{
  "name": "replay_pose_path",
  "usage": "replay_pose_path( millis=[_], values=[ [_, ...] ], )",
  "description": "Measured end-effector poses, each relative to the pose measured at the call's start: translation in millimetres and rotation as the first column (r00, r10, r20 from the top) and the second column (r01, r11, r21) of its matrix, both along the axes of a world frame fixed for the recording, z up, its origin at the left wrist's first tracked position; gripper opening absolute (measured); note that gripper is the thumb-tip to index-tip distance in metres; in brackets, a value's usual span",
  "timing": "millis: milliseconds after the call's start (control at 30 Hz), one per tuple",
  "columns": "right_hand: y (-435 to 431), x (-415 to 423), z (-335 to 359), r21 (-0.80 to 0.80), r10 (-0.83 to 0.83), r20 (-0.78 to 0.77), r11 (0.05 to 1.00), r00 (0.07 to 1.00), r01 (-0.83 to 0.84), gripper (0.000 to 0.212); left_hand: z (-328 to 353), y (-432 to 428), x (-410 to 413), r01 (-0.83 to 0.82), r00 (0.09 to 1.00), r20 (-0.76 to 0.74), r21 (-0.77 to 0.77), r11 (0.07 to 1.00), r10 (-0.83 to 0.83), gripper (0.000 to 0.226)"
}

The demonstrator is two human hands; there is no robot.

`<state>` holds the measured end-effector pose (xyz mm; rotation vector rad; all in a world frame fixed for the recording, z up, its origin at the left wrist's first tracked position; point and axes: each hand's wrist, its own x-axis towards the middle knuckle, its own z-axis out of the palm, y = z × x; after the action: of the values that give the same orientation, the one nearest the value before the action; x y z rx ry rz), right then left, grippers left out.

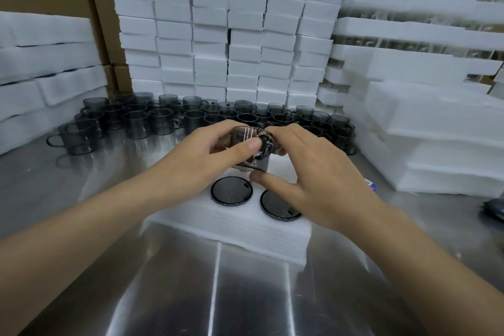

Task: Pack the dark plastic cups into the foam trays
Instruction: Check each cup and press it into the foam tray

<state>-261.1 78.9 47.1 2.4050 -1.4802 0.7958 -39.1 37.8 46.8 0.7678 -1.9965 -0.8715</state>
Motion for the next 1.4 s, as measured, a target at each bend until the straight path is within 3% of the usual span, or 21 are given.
replay_pose_path(
  millis=[233,367,500,667,767,1033,1400],
  values=[
    [1.5,-0.6,1.2,0.008,0.011,0.014,1.000,1.000,-0.012,0.052,1.4,1.0,0.9,0.017,1.000,-0.011,0.020,1.000,-0.017,0.035],
    [2.4,2.4,-0.5,0.071,0.048,0.160,0.996,0.986,-0.060,0.039,3.6,1.6,2.7,0.007,1.000,-0.012,0.042,0.999,-0.007,0.039],
    [1.9,6.5,-2.9,0.125,0.086,0.274,0.984,0.958,-0.124,0.041,3.9,1.1,3.7,-0.030,0.999,0.015,0.063,0.998,0.029,0.042],
    [2.9,4.6,-2.2,0.014,0.130,0.384,0.989,0.914,-0.146,0.043,4.4,2.2,3.2,-0.057,0.997,0.055,0.053,0.997,0.054,0.067],
    [3.0,3.3,-0.1,-0.040,0.131,0.375,0.991,0.918,-0.125,0.042,3.8,2.8,3.0,-0.071,0.995,0.075,0.056,0.996,0.067,0.069],
    [1.2,0.9,2.7,-0.196,0.094,0.283,0.980,0.954,-0.038,0.052,6.3,3.0,2.3,-0.061,0.997,0.057,0.087,0.994,0.056,0.031],
    [2.5,3.2,6.3,-0.205,0.136,0.231,0.975,0.963,-0.088,0.063,6.6,-5.4,8.3,0.000,0.996,-0.085,0.187,0.982,0.016,0.045]
  ],
)
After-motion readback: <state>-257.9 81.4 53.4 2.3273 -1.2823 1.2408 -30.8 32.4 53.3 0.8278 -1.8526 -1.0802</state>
